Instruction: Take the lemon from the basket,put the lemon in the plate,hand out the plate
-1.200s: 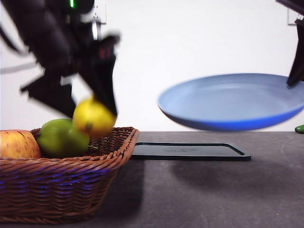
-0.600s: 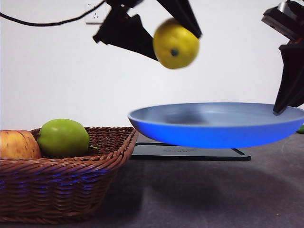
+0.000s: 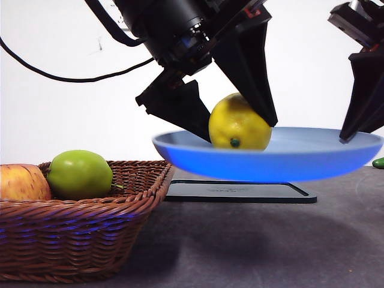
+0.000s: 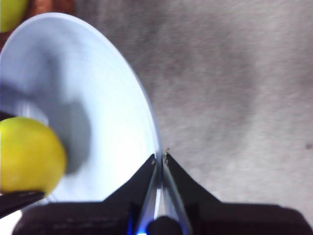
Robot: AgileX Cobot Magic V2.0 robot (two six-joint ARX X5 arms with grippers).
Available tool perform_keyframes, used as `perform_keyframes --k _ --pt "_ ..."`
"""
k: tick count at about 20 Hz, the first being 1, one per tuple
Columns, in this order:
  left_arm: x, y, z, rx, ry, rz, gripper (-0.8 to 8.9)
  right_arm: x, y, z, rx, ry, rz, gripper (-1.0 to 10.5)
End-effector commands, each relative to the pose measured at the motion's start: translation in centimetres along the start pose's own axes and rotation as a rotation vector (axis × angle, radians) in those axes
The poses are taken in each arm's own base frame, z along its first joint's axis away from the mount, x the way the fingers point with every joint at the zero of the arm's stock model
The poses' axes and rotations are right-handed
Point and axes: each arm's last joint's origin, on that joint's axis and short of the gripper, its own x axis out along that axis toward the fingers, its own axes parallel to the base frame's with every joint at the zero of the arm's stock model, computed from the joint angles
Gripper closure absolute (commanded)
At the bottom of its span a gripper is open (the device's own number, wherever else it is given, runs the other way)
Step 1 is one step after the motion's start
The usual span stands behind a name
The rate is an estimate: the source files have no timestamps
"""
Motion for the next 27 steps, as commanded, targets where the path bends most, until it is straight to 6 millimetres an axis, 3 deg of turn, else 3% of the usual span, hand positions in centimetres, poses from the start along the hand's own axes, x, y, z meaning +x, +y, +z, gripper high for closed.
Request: perform_keyframes --k 1,7,14,21,27 --pt "0.3 -0.6 0.3 0.029 -0.007 -0.012 4.59 0.0 0.2 0.4 -0.003 -0.007 0.025 9.4" --pt "0.0 -0.5 0.5 0.027 -0.014 -0.012 4.6 0.0 0.2 0.5 0.03 -0.014 0.018 9.4" --pt "-6.4 -0.7 2.7 0.088 -0.008 0.03 4.6 0.1 -1.4 2.7 0.131 -0.068 -0.001 9.4" --pt "-12.4 -2.8 4.3 0.142 0.009 0.03 4.64 1.2 -4.2 8.7 0.192 -0.105 -0.028 9.4" --pt "-12.7 -4.5 3.8 0.177 0.055 -0.001 4.64 2.8 -6.0 14.9 0.254 -0.169 -0.021 9.4"
